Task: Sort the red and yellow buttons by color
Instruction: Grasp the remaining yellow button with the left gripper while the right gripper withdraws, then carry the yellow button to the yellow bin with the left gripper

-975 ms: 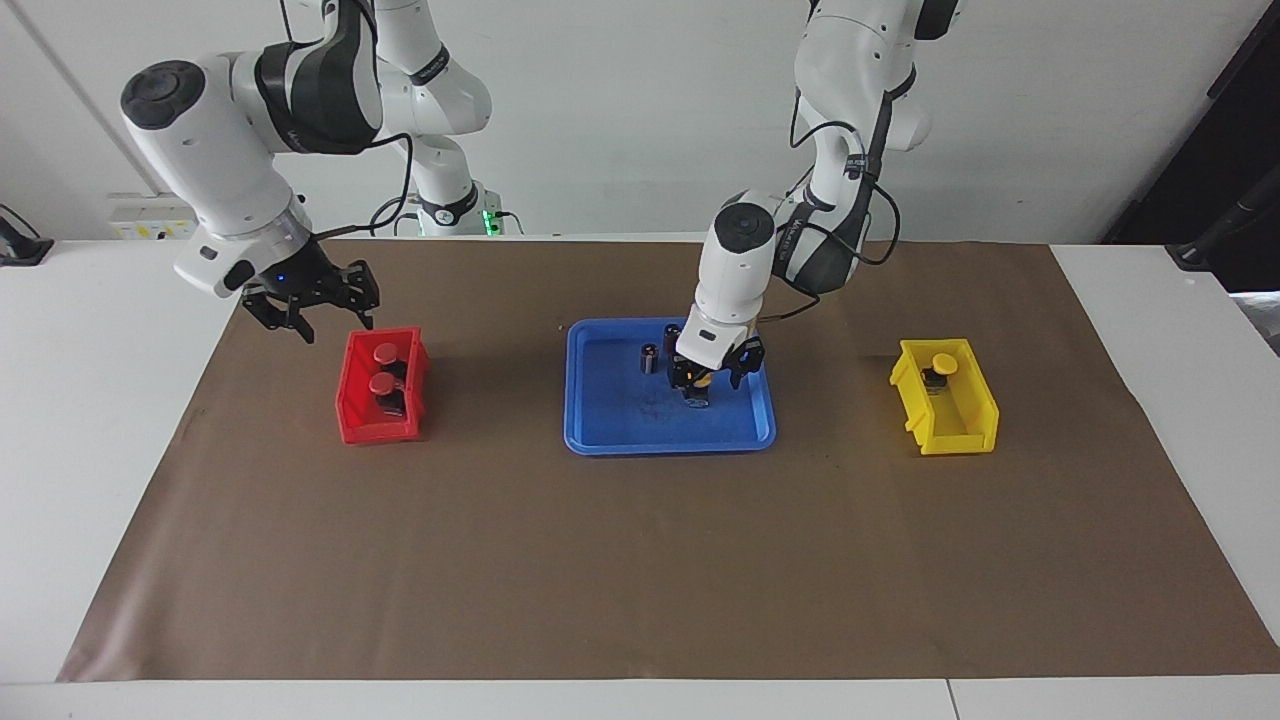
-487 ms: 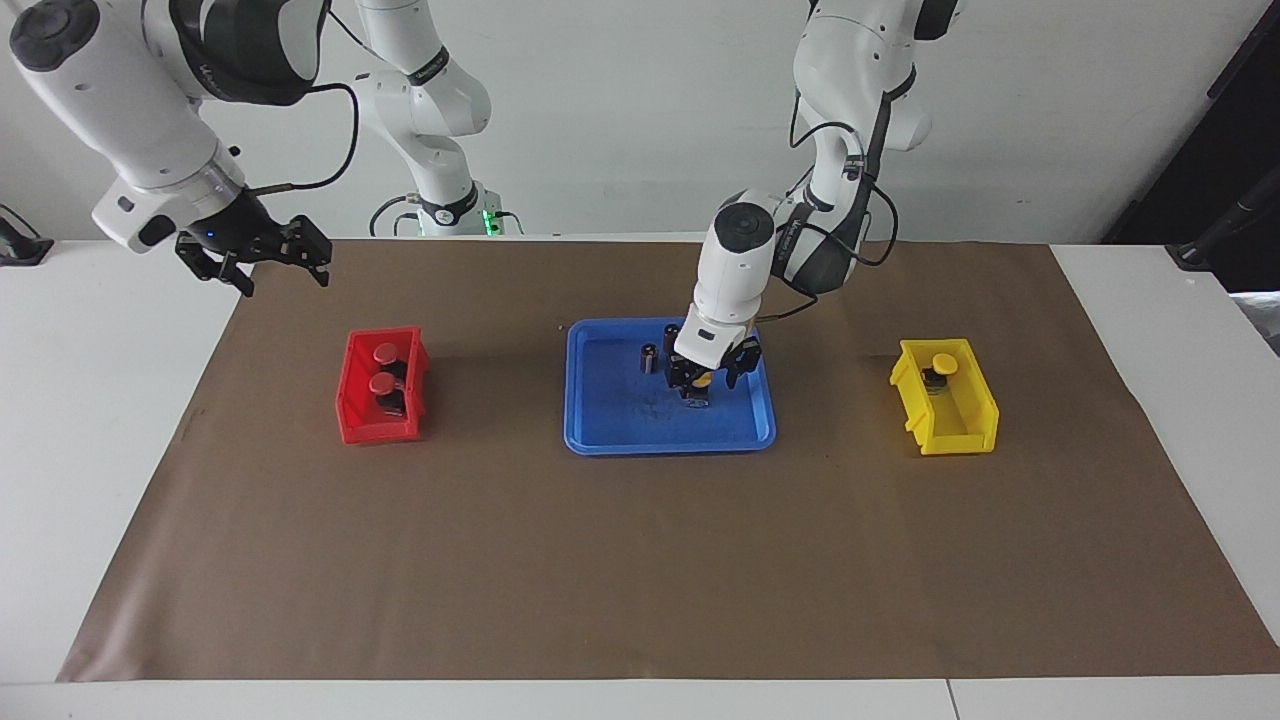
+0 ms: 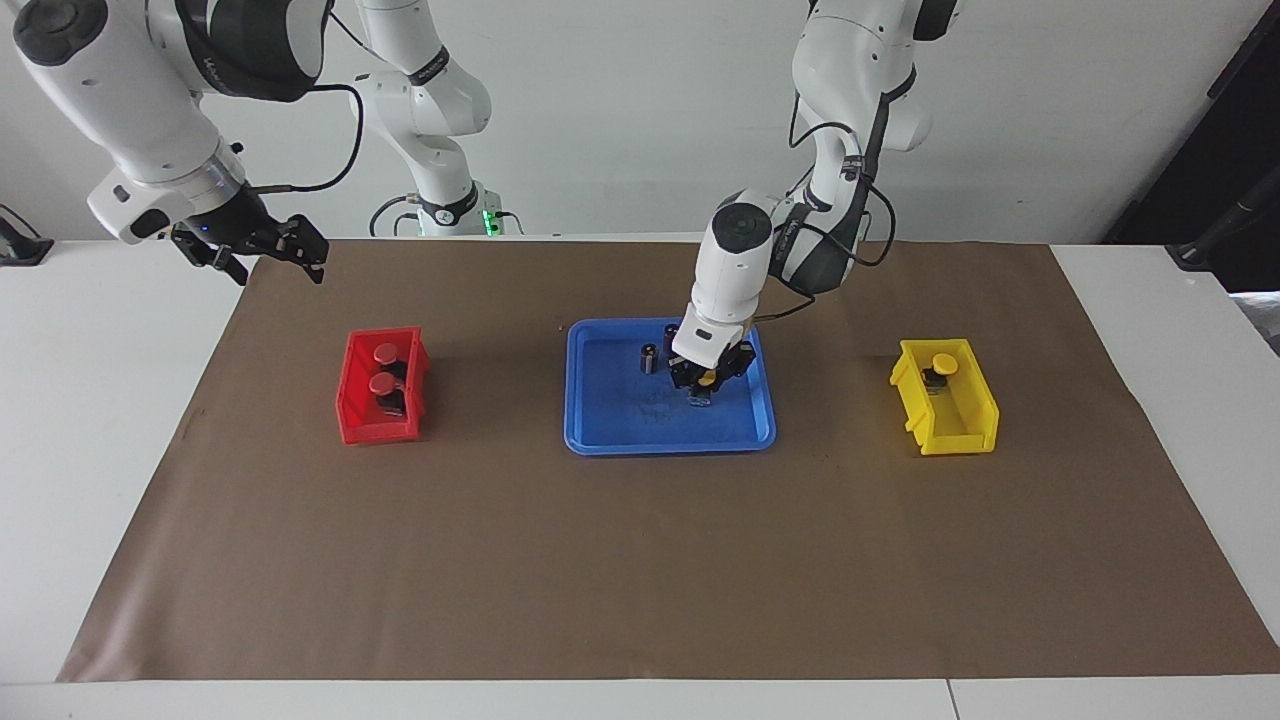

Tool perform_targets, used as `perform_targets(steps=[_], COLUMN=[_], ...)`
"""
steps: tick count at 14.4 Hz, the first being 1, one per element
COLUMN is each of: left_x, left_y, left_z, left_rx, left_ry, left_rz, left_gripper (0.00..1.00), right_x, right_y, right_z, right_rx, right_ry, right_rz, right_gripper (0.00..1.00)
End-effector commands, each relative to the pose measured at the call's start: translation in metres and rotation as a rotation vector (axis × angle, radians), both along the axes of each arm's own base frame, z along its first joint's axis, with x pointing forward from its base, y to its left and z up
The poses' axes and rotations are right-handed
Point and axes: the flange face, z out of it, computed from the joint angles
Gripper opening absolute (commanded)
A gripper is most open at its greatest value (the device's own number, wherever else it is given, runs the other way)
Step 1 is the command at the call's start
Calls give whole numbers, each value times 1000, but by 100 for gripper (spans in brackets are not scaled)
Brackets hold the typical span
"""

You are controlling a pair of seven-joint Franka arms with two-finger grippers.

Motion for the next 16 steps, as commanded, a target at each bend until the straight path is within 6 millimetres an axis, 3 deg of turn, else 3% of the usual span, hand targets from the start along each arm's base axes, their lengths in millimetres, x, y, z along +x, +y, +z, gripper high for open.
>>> perform_targets(steps=[1, 2, 3, 4, 6, 8, 11, 12, 13, 15, 16], left_x=[-3, 2, 13, 31, 45, 65, 97, 109, 117, 122, 122], left_y=[-1, 6, 18, 42, 85, 148, 248, 290, 319, 362, 371], left_z=[1, 13, 41, 73, 132, 153, 156, 154, 148, 128, 121], left_rx=[0, 13, 23, 40, 50, 51, 60, 82, 87, 87, 87], left_ry=[21, 40, 54, 90, 114, 127, 107, 77, 47, 32, 25], left_rz=[19, 24, 33, 33, -3, -22, -146, -199, -244, -227, -216], left_gripper=[9, 9, 7, 7, 7, 7, 7, 7, 7, 7, 7], right_x=[-6, -6, -6, -6, -5, -6, -5, -4, -4, -4, -4], right_y=[-1, -6, -9, -11, -15, -16, -7, -3, 0, 5, 5], right_z=[5, 5, 5, 5, 7, 7, 6, 6, 5, 5, 5], right_rx=[-9, -9, -9, -9, -10, -8, -7, -6, -5, 3, 3], right_ry=[-5, -11, -13, -14, -28, -24, -17, -19, -18, -17, -17], right_rz=[-12, -21, -28, -33, -34, -36, -21, -13, -9, -2, 0], right_gripper=[100, 100, 100, 100, 100, 100, 100, 100, 100, 100, 100])
